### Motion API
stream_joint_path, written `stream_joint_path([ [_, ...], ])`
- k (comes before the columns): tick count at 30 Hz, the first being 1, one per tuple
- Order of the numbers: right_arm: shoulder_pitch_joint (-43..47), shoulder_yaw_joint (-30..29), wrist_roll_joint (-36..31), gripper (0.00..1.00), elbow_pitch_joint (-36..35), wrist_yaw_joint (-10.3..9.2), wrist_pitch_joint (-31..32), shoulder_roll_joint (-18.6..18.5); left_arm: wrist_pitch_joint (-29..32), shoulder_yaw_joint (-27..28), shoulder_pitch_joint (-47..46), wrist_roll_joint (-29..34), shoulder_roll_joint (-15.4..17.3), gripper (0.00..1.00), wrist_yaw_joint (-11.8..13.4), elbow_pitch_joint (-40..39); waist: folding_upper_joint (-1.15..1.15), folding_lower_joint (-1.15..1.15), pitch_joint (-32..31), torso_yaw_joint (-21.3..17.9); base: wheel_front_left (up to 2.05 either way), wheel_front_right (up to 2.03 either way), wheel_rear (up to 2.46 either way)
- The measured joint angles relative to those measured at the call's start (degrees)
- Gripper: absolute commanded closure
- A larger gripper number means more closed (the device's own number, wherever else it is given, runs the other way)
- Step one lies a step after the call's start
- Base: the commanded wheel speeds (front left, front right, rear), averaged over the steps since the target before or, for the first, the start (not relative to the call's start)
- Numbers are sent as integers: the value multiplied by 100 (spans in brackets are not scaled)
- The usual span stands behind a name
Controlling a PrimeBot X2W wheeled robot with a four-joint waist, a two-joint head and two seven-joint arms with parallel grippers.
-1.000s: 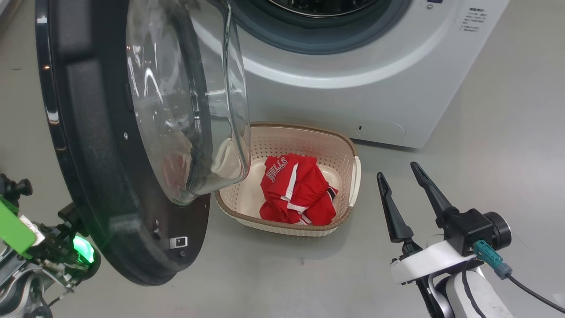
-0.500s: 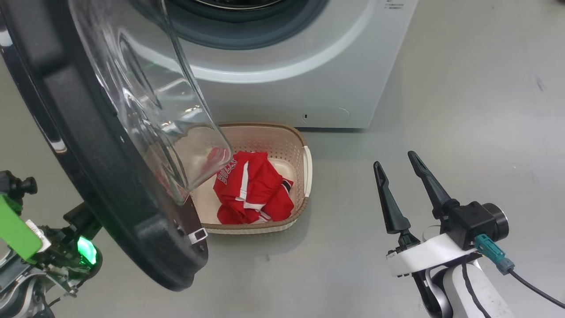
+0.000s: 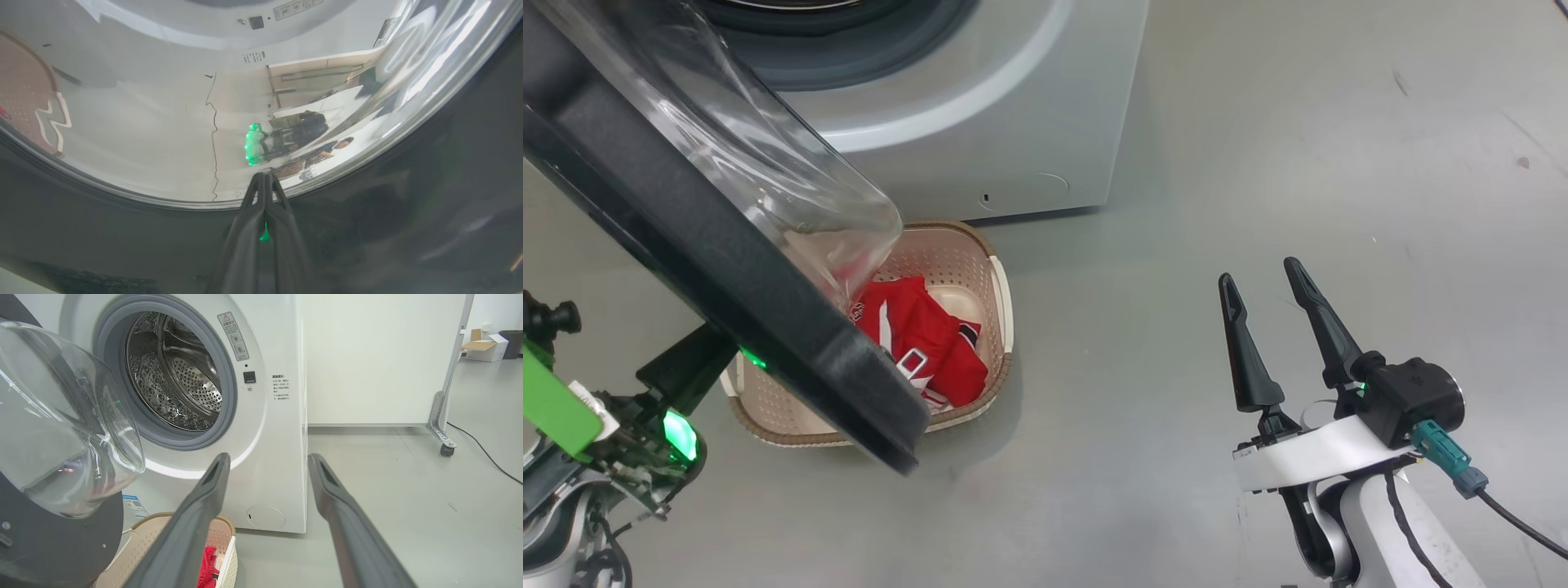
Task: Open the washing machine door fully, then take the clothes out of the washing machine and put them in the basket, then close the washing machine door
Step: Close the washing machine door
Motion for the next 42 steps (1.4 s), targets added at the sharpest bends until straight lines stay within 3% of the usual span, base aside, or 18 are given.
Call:
stream_joint_path([
  [8,-125,140,188,0,-113,-98,0,7,-159,-27,-432,124,-20,100,20,56,0,0,221,-399,0,0,0],
  [16,-238,225,291,0,-250,-200,0,11,-420,-60,-965,449,-32,100,258,330,0,0,463,-713,0,0,0],
  [42,-446,531,582,0,-325,-342,0,30,-1822,88,-2940,1413,-222,100,477,1668,0,0,935,-1515,0,0,0],
])
